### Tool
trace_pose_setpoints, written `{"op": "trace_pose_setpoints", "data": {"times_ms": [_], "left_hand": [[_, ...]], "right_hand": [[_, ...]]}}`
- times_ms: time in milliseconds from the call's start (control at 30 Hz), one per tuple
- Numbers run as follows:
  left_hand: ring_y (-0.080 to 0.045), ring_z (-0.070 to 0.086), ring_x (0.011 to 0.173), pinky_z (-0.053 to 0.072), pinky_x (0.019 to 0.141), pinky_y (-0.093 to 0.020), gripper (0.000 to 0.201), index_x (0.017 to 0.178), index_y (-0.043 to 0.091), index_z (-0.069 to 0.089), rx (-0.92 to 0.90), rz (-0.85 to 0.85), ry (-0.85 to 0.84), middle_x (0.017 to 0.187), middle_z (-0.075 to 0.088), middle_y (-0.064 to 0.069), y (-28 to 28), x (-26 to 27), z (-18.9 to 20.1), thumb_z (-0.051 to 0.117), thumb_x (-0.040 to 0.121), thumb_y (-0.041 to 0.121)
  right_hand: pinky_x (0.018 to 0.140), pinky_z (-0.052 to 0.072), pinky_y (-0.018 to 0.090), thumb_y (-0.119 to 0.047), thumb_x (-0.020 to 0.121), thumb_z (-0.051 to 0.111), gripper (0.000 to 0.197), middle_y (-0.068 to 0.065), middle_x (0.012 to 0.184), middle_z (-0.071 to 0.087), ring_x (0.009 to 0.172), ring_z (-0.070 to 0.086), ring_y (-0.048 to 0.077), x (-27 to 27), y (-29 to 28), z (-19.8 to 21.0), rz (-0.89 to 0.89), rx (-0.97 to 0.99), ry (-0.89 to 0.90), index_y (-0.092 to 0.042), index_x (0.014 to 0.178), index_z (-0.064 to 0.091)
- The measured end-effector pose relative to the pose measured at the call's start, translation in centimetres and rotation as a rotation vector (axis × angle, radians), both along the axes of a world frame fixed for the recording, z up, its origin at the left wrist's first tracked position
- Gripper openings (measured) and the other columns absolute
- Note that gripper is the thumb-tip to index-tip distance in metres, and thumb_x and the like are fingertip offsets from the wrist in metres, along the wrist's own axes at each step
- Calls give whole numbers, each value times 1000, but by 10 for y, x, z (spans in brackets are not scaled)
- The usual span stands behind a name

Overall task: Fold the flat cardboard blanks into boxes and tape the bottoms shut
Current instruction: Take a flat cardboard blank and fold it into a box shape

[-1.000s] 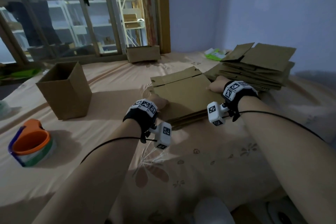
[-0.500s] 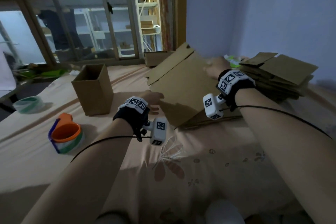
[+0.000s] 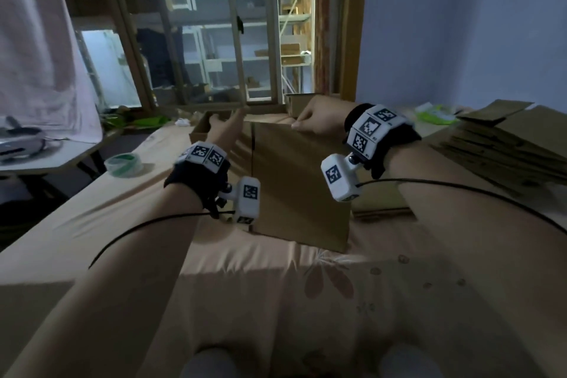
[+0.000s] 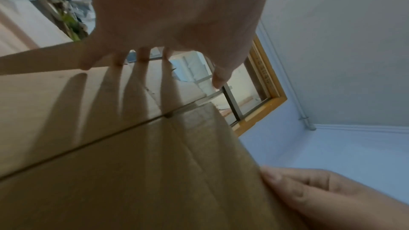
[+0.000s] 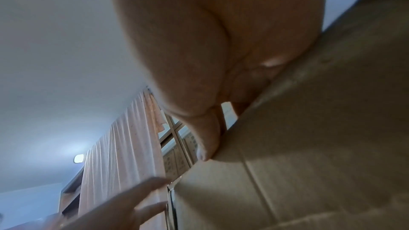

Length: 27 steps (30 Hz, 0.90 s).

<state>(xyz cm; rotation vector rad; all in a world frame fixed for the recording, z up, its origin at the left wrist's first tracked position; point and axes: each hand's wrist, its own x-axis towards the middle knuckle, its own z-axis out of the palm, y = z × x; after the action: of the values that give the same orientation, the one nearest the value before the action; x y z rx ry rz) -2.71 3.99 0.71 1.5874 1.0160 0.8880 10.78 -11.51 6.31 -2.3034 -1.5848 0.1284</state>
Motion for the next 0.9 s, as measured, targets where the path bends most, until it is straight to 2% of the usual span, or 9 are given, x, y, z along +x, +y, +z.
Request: {"op": "trace_pose_setpoints", "data": {"times_ms": [67, 133, 300, 433, 500, 567, 600, 733, 900], "left_hand": [[-33, 57, 112, 47, 99, -48, 108, 141, 24, 30, -40, 20, -12, 128, 55, -13, 12, -4, -15, 60, 48, 70], [-35, 56, 110, 46, 98, -51, 96, 140, 37, 24, -70, 32, -19, 129, 50, -14, 0, -11, -10, 60, 55, 62], [-30, 48, 107, 40, 99, -49, 73, 143, 23, 22, -75, -11, -51, 116, 41, -7, -7, -16, 1, 57, 83, 43], [-28, 57, 96, 47, 85, -40, 71, 136, 12, 42, -95, -47, -18, 100, 57, -7, -7, -25, 4, 57, 76, 47], [-25, 55, 75, 43, 72, -34, 54, 112, 13, 62, -155, -82, -37, 83, 58, -5, -4, -31, 5, 57, 69, 46], [-23, 52, 70, 41, 73, -35, 30, 80, 20, 60, -175, -98, -66, 73, 55, -3, -1, -36, 7, 58, 64, 45], [-23, 53, 73, 42, 74, -35, 29, 79, 21, 58, -180, -117, -75, 73, 56, -2, 0, -37, 9, 58, 64, 46], [-24, 57, 90, 45, 90, -40, 33, 90, 20, 60, -146, -187, -41, 88, 62, -3, -2, -33, 9, 54, 72, 47], [-20, 51, 68, 36, 82, -38, 19, 73, 23, 58, -166, -232, -74, 63, 58, 2, 2, -43, 0, 57, 69, 42]], "right_hand": [[87, 47, 32, -45, 99, 47, 44, 4, 122, 66, 106, 60, 24, -4, -2, 5, -19, -64, 2, -14, 121, 69], [86, 47, 33, -50, 100, 41, 47, 5, 121, 64, 108, 59, 26, -4, -8, 15, -53, -106, 44, -18, 120, 70], [64, 42, 22, -27, 101, 49, 34, -2, 124, 59, 95, 57, 15, 5, -17, 32, -65, -339, -18, -31, 133, 59], [57, 46, 21, -13, 99, 52, 40, 3, 119, 59, 86, 62, 12, 9, -12, 34, -87, -403, 92, -33, 133, 57], [69, 52, 23, -5, 97, 52, 46, 6, 129, 58, 109, 62, 21, 9, -8, 34, -117, -408, 83, -31, 135, 57], [90, 50, 31, -4, 96, 52, 45, 5, 137, 55, 124, 55, 25, 8, -4, 30, -155, -377, 41, -23, 136, 56], [94, 48, 33, -7, 94, 57, 42, 5, 135, 57, 124, 55, 26, 9, -1, 27, -188, -294, 22, -18, 134, 59], [87, 49, 34, -21, 79, 72, 42, 12, 123, 66, 115, 61, 30, 19, 9, 15, -302, -14, 37, -11, 119, 68], [71, 47, 19, -18, 100, 48, 32, -4, 133, 60, 101, 61, 15, 17, 3, 11, -193, -62, 76, -22, 127, 65]]}}
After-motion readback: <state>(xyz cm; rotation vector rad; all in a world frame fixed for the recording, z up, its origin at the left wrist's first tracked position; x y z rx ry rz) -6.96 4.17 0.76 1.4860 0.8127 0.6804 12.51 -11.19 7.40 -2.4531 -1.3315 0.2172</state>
